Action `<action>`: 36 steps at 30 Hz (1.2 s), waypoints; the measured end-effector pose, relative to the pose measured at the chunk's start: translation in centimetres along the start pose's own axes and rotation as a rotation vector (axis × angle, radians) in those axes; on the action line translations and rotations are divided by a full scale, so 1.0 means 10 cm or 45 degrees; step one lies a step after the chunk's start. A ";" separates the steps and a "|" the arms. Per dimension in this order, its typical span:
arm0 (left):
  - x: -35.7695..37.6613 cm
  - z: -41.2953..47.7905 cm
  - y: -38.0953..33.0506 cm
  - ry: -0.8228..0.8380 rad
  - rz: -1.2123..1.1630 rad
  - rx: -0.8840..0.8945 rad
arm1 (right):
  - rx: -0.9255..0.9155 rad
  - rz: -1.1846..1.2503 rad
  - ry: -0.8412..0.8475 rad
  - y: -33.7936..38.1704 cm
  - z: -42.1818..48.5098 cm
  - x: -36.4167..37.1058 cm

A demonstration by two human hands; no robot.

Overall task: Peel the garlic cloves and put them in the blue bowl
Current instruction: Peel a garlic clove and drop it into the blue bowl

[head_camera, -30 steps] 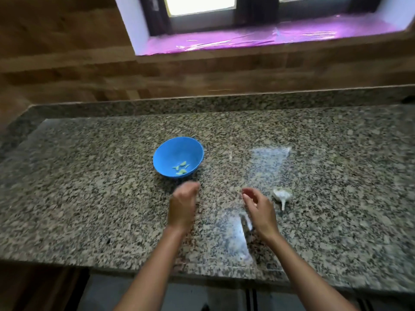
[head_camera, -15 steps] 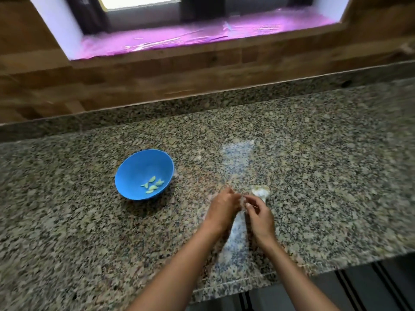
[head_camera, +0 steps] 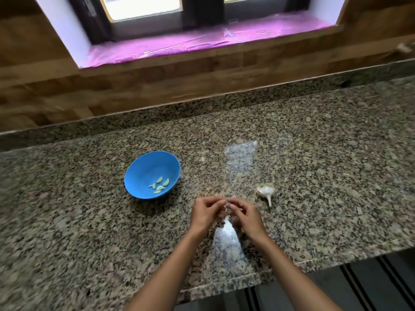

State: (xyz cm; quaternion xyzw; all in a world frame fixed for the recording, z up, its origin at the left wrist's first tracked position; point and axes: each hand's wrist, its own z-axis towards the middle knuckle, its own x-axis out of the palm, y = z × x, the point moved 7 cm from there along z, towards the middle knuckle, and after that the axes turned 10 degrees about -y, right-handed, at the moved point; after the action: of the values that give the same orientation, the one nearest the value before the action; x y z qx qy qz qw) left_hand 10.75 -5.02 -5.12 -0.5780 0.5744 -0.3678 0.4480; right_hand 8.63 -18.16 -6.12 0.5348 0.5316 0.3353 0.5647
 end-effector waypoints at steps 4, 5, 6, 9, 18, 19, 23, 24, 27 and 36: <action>-0.09 -0.09 -0.06 0.071 0.131 0.091 | -0.025 -0.082 0.305 0.10 -0.01 0.12; -0.12 -0.12 -0.09 0.069 0.181 0.125 | -0.029 -0.112 0.362 0.12 0.00 0.13; -0.15 -0.15 -0.13 0.065 0.234 0.160 | -0.017 -0.121 0.421 0.13 -0.01 0.13; -0.19 -0.23 -0.21 0.157 0.318 0.281 | 0.056 -0.033 0.615 0.18 -0.08 0.14; -0.06 -0.39 -0.23 0.249 1.183 0.836 | -0.605 -0.553 0.397 0.37 -0.09 0.11; -0.07 -0.37 -0.21 0.275 1.128 0.751 | -0.729 -0.581 0.390 0.40 -0.11 0.11; -0.07 -0.37 -0.06 0.377 0.496 0.150 | -1.028 -0.705 0.357 0.51 -0.18 0.11; -0.06 -0.38 0.01 0.390 0.261 -0.055 | -1.112 -0.736 0.326 0.54 -0.18 0.11; -0.07 -0.42 0.16 0.335 -0.096 -0.403 | -1.190 -0.953 0.259 0.57 -0.18 0.14; -0.17 -0.43 -0.15 0.078 0.920 1.329 | 0.721 0.400 0.804 0.09 -0.36 0.21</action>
State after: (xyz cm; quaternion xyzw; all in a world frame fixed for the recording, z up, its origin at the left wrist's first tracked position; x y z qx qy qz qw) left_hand 7.06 -3.80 -2.14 -0.0424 0.4910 -0.4413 0.7499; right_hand 5.75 -15.10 -5.25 0.6140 0.6610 0.4051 0.1483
